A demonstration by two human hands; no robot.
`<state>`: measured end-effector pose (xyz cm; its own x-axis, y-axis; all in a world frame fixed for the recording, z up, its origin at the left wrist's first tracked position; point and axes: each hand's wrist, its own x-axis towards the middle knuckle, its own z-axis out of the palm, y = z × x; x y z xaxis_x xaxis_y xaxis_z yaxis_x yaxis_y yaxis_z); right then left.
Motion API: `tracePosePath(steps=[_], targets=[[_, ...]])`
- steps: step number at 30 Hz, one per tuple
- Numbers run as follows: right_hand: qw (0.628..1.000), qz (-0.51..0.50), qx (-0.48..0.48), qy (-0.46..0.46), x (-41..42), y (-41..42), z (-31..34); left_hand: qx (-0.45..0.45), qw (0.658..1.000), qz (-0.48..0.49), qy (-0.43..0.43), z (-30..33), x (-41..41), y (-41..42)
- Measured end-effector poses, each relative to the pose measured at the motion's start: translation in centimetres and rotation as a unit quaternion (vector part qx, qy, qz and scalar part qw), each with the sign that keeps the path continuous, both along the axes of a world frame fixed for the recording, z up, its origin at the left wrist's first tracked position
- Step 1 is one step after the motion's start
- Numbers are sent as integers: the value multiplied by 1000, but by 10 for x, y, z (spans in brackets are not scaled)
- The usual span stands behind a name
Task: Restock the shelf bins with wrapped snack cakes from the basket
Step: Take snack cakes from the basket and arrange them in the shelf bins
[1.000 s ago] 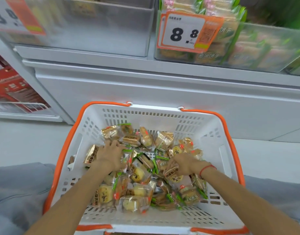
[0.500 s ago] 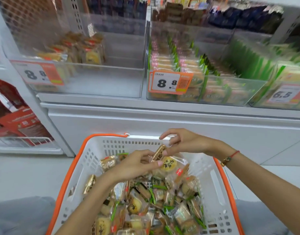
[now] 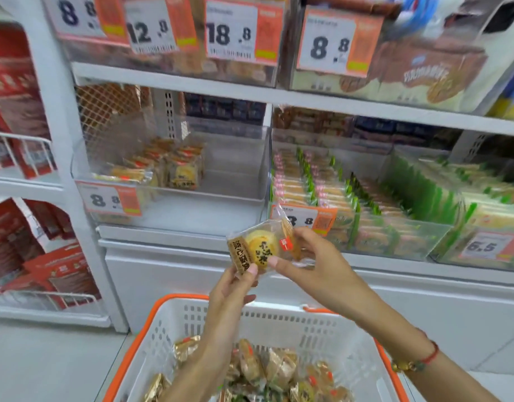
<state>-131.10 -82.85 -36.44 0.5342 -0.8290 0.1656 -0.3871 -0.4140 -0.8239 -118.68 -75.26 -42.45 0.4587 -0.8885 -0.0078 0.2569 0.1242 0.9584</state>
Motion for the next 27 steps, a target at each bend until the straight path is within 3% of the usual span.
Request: tracePosePath(steps=[4, 7, 11, 13, 15, 20, 24, 27], targets=[[993, 1, -67, -92, 36, 1, 23, -28, 996, 83, -29, 34, 17, 2], [988, 24, -107, -106, 68, -7, 44, -61, 971, 206, -103, 52, 59, 0], [980, 26, -158, -118, 114, -33, 69, -43, 867, 408, -283, 65, 151, -21], [978, 9, -189, -84, 134, -50, 78, 11, 819, 456, -349, 68, 190, -31], [975, 1, -221, -12, 157, -73, 83, 52, 794, 467, -385, 71, 221, -38], [966, -9, -191, 172, 214, -126, 69, 95, 783, 439, -430, 59, 261, -50], [969, 41, -138, 200, 245, -148, 45, 54, 793, 453, -404, 45, 266, -55], [953, 13, -194, 234, 255, -155, 31, 38, 800, 459, -384, 44, 267, -57]])
